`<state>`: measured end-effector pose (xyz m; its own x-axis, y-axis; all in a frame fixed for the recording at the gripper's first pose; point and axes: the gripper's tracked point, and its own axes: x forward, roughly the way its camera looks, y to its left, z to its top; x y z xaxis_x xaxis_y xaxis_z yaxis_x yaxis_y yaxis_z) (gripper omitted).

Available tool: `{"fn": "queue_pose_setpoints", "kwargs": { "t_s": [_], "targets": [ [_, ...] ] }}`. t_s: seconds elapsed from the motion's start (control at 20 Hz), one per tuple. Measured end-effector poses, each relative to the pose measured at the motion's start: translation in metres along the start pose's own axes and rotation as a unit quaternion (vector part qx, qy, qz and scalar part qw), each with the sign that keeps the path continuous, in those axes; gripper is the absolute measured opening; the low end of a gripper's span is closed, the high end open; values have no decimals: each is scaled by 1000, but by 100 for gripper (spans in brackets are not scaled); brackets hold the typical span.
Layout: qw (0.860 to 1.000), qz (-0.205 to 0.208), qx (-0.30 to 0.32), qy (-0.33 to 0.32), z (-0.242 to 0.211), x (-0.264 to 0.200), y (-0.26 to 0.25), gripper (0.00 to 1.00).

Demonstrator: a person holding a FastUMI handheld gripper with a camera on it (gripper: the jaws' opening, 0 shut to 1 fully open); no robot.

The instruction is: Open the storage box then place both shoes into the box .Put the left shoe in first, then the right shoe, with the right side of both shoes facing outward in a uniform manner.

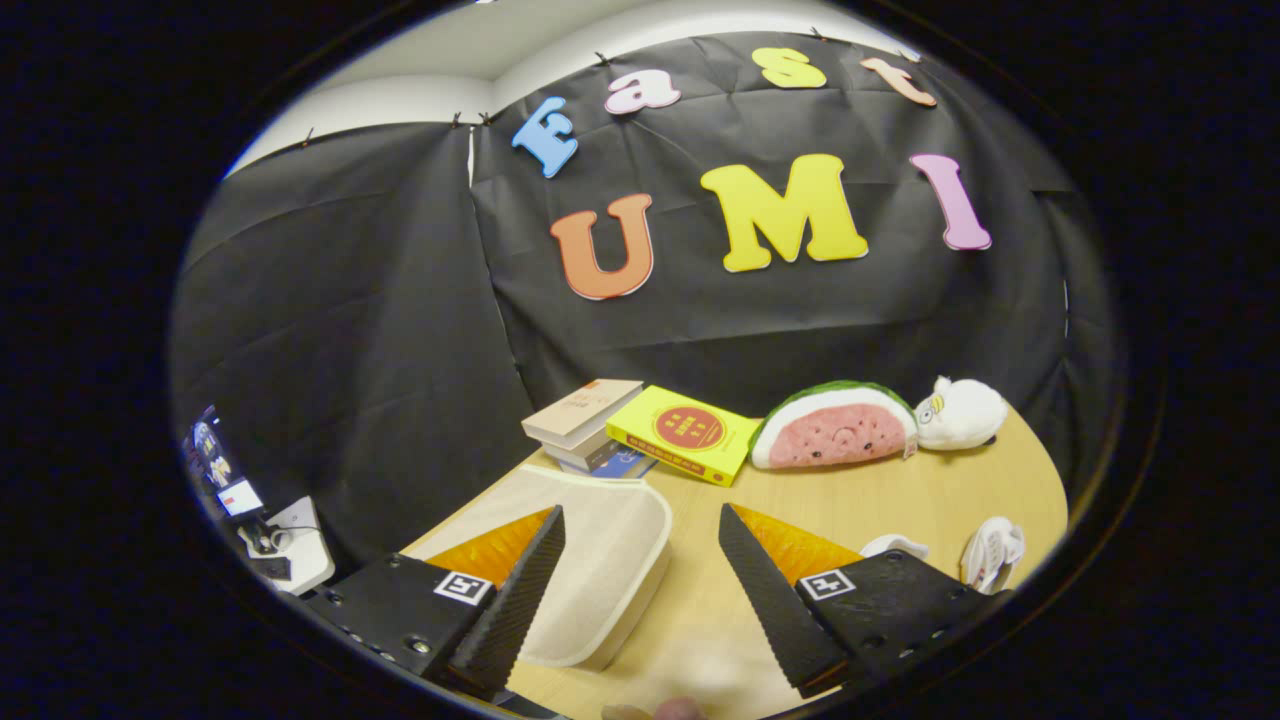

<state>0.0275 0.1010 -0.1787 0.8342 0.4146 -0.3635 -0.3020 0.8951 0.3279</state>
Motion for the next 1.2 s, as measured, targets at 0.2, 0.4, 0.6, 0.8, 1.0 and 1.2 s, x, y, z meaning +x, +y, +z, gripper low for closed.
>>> {"fn": "queue_pose_setpoints", "kwargs": {
  "t_s": [0.2, 0.4, 0.6, 0.8, 1.0, 1.2],
  "targets": [
    [999, 0, 34, 41, -32, 23, 14, 95],
    [995, -18, 66, 70, -66, 36, 19, 95],
    [989, -25, 114, 88, -82, 43, 16, 95],
    [976, -16, 187, 111, -92, 56, 17, 95],
    [961, 2, 244, 127, -96, 55, 25, 96],
    [931, 24, 329, 155, -101, 71, 34, 96]
  ]
}}
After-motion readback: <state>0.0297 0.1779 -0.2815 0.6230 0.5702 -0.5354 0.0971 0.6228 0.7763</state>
